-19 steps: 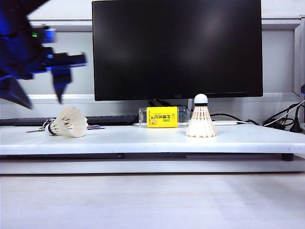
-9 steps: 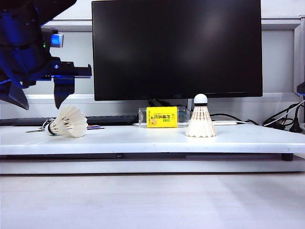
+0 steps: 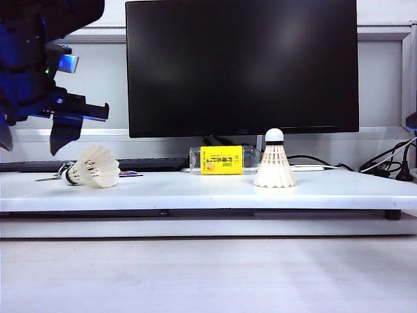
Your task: Stack the badminton balls on the table vertically.
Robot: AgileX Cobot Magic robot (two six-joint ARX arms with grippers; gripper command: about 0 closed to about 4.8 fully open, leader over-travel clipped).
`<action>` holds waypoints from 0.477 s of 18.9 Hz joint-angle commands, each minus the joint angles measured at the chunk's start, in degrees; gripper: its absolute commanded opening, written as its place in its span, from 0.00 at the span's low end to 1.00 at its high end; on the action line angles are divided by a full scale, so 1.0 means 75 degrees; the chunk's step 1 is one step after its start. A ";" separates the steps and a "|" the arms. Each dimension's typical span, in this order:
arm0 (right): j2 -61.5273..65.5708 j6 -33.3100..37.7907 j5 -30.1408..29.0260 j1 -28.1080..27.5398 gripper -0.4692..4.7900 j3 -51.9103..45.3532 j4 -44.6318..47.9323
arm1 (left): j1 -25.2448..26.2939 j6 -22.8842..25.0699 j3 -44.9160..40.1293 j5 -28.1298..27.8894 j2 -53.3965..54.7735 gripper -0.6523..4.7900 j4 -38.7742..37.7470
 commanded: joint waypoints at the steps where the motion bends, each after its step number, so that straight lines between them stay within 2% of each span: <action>1: -0.0012 0.0017 0.0012 0.0000 0.25 0.0009 -0.0035 | -0.0047 -0.0557 0.0041 0.0734 -0.0017 0.61 0.0017; 3: -0.0012 0.0017 0.0009 0.0000 0.25 0.0009 -0.0035 | -0.0259 -0.1416 0.0041 0.0801 -0.0015 0.61 -0.0006; 4: -0.0012 0.0020 0.0006 0.0000 0.25 0.0009 -0.0035 | -0.0321 -0.1635 0.0041 0.0656 -0.0015 0.61 0.0079; 5: -0.0012 0.0020 0.0009 0.0000 0.25 0.0009 -0.0035 | -0.0326 -0.1652 0.0041 0.0609 0.0000 0.61 0.0187; 8: -0.0012 0.0020 0.0012 0.0003 0.25 0.0009 -0.0035 | -0.0326 -0.1682 0.0041 -0.0195 0.0149 0.61 0.0300; 9: -0.0012 0.0020 0.0009 0.0003 0.25 0.0009 -0.0035 | -0.0291 -0.1687 0.0038 -0.0181 0.0254 0.61 0.0443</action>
